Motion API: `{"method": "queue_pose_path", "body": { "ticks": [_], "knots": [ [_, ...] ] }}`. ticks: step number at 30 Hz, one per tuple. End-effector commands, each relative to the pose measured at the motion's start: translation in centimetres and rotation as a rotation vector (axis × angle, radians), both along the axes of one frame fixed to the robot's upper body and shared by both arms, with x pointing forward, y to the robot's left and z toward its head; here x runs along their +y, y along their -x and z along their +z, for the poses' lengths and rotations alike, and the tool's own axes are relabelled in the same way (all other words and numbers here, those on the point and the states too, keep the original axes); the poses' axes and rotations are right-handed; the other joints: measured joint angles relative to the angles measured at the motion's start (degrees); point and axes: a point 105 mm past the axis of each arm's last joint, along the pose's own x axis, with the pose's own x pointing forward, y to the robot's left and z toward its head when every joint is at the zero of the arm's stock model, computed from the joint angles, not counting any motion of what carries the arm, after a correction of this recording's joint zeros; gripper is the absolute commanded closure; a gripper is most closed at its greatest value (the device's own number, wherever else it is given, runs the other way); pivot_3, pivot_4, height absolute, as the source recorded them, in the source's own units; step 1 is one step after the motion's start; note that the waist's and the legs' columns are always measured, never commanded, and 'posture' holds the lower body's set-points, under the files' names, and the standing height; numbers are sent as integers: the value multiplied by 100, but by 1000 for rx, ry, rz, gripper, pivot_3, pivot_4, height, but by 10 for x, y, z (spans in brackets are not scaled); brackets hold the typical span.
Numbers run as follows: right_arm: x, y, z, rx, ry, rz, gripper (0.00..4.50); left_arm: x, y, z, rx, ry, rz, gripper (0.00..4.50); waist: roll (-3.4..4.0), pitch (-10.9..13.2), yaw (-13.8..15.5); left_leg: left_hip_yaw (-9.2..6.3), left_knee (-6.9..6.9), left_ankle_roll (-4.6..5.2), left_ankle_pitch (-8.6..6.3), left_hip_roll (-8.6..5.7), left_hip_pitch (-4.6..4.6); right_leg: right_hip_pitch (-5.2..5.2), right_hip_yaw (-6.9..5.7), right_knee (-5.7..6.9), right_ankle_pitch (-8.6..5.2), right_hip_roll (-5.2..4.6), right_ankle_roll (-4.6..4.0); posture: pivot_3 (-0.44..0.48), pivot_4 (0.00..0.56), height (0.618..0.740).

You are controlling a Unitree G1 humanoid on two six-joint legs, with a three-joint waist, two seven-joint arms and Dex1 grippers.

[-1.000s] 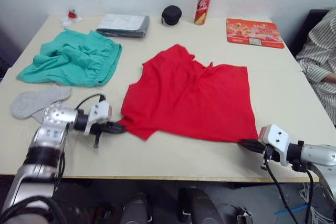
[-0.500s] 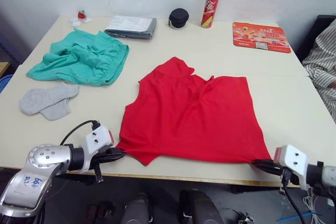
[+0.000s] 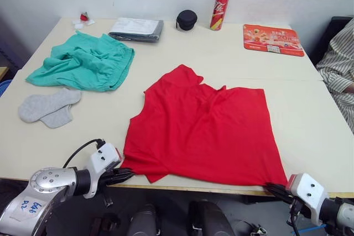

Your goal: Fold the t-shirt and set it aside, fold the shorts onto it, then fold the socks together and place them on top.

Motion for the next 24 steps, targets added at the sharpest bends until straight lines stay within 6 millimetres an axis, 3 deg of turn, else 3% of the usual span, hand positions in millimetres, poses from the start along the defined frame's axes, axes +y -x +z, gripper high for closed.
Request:
{"method": "queue_pose_path", "body": {
  "ticks": [1, 4, 12, 18, 24],
  "knots": [
    [-7, 11, 1, 61, -40, 36, 4500, 10, -7, 24, -86, 11, -108, 4478, 2, 1, 9, -1, -2, 0, 1, 0, 0, 0, -2, -1, -2, 0, -3, 0, 150, 740],
    [-15, 13, 6, 111, -63, 55, 4500, 19, -12, 35, -83, 23, -177, 4478, 13, 7, 7, -1, -6, 2, 2, -2, 1, -2, -6, -3, -5, 0, -9, 0, 150, 740],
    [-30, 8, 18, 248, -104, 119, 4500, 36, -21, 42, 86, 10, -284, 4478, 18, 11, -1, 0, -22, 30, 18, -1, 0, -6, -8, -12, -4, 1, -8, 0, 150, 740],
    [-34, -17, 27, 271, -153, 114, 4500, 40, -47, 49, 183, 19, -266, 4478, 18, 14, 1, -1, -19, 30, 22, -3, -4, -6, -12, -13, -2, 3, -3, 0, 150, 740],
    [-24, -41, 31, 249, -209, 94, 4500, 37, -75, 47, 244, 26, -241, 4478, 18, 15, -5, 4, -14, 5, 38, -5, -14, -17, -10, 0, -2, 9, 5, 0, 150, 740]
  ]
}}
